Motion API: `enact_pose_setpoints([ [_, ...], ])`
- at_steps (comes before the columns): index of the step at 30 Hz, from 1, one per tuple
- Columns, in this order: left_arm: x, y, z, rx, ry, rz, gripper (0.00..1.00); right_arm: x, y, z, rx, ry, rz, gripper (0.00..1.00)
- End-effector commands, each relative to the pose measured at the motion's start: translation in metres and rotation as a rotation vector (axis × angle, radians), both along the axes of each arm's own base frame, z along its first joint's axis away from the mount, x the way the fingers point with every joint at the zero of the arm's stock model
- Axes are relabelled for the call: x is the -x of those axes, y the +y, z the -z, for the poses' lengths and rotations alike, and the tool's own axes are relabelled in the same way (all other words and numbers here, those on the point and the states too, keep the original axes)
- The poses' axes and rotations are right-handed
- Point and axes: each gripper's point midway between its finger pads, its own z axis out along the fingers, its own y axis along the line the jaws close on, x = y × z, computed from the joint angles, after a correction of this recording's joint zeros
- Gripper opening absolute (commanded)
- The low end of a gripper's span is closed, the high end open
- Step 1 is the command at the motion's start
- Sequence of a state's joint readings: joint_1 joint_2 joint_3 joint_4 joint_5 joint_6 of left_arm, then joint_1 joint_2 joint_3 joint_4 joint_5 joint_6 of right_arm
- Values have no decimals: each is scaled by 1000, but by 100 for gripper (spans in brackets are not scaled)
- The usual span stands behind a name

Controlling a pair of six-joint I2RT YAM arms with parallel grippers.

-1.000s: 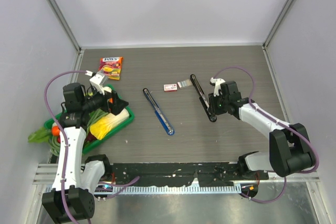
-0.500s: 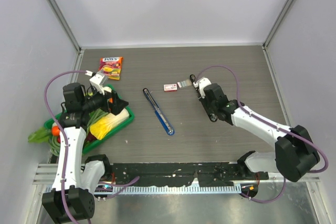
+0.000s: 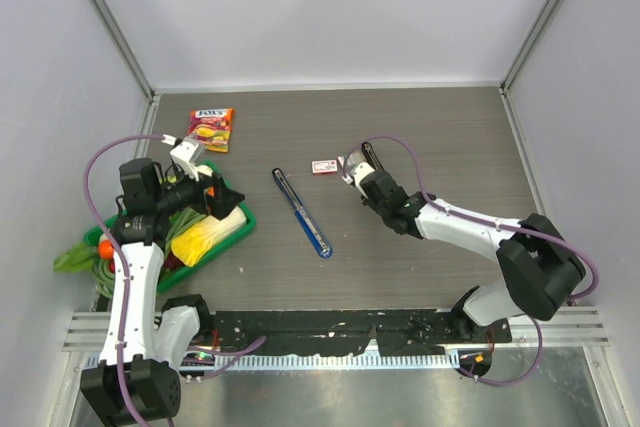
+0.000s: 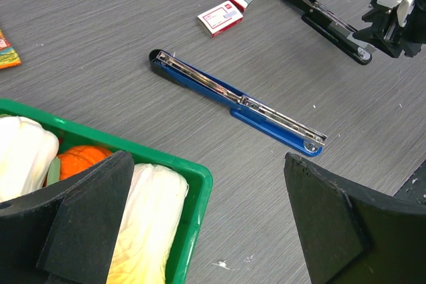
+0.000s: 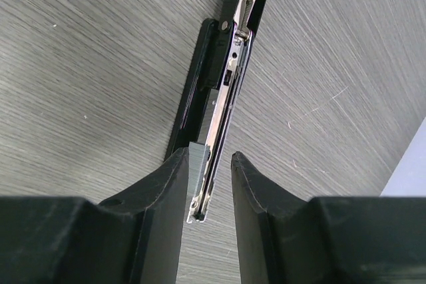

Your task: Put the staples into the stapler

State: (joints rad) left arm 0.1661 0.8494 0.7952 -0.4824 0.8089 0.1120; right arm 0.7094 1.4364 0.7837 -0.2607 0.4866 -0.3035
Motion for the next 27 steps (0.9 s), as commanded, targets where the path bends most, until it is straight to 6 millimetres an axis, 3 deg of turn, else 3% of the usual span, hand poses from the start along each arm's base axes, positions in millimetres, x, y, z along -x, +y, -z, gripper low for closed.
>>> enact_pose_setpoints([
  [1,-2,0,-8,3,-47,8,100,-13,4,-7,32,-42,6,38],
  [27,-2,-1,-7,6,-43,12,100,-5,-2,22,140,11,-28,38],
])
